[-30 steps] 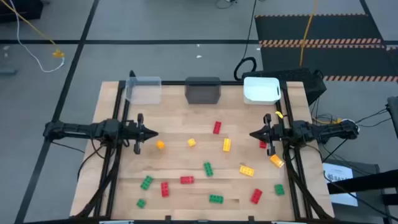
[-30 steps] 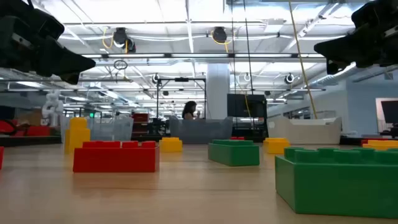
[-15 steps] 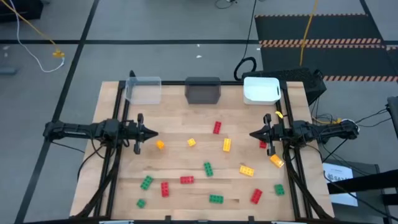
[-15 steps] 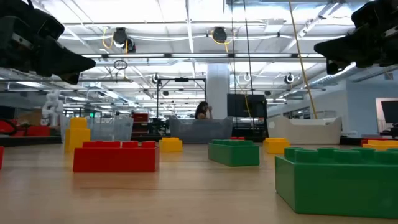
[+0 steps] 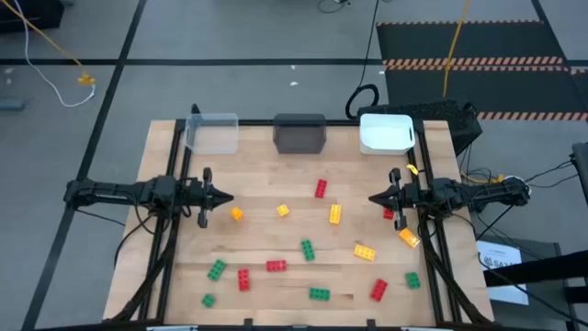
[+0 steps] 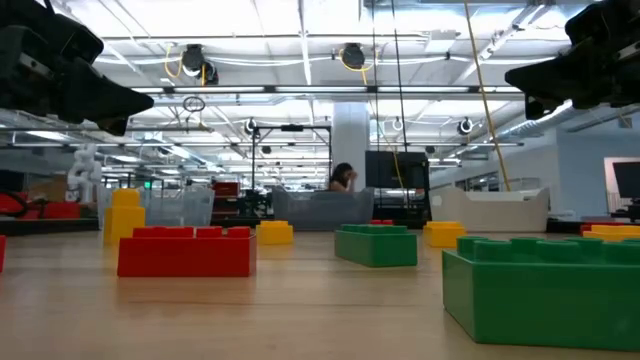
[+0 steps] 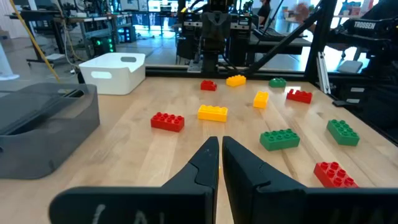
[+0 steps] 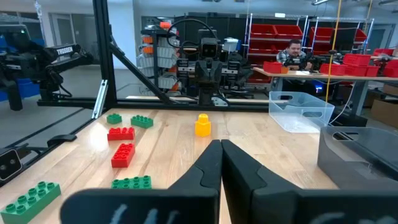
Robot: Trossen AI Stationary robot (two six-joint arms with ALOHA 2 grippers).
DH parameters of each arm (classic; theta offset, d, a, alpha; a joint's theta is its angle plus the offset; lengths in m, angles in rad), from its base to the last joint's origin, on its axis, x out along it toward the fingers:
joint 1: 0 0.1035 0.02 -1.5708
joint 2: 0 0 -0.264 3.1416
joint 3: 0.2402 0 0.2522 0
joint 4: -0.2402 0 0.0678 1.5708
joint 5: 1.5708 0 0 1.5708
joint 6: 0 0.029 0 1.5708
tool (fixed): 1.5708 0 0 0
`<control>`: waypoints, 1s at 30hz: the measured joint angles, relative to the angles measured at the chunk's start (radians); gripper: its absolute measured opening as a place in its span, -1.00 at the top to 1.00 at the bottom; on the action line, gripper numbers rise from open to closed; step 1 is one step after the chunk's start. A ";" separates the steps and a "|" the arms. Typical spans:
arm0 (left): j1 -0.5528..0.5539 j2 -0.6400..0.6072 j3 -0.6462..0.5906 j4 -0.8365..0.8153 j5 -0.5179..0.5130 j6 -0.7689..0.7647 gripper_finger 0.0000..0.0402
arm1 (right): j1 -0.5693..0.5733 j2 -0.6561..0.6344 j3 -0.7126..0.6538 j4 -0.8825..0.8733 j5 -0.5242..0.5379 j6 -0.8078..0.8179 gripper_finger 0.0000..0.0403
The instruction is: Sort & place blocks by color
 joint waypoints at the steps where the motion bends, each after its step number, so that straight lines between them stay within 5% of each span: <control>1: 0.000 0.000 0.000 0.000 0.000 0.000 0.88 | 0.000 0.000 0.000 0.000 0.000 0.000 1.00; 30: 0.000 0.000 0.000 0.000 0.000 0.000 0.88 | 0.000 0.000 0.000 0.011 0.000 0.022 1.00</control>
